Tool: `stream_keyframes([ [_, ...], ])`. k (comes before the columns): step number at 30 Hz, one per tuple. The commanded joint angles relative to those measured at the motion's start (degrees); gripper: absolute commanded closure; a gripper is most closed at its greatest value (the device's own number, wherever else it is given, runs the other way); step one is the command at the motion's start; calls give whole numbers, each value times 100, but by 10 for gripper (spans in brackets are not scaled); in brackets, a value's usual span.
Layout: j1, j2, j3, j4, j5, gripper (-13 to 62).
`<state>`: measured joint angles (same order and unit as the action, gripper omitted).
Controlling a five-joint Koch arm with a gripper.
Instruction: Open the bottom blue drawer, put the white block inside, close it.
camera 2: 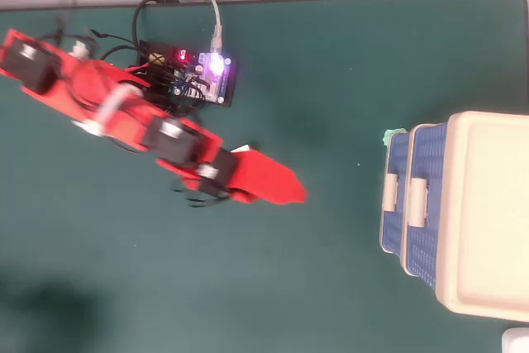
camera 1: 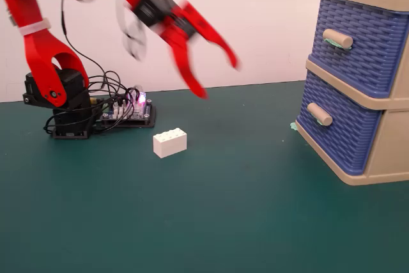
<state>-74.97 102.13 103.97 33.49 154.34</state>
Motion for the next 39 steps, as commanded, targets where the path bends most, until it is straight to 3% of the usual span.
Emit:
stream_keyframes([
  [1, -325, -633, 62, -2241, 123, 158],
  [6, -448, -2514, 202, -5827, 141, 157],
  [12, -817, -3604, 176, -7919, 281, 159],
  [18, -1116, -3876, -167, -8016, 896, 164],
  [34, -1125, -5414, -2347, -7778, 853, 186],
  [36, -1116, -5440, -2452, -7620, 853, 221],
  [39, -1116, -5414, -2496, -7321, 853, 345],
])
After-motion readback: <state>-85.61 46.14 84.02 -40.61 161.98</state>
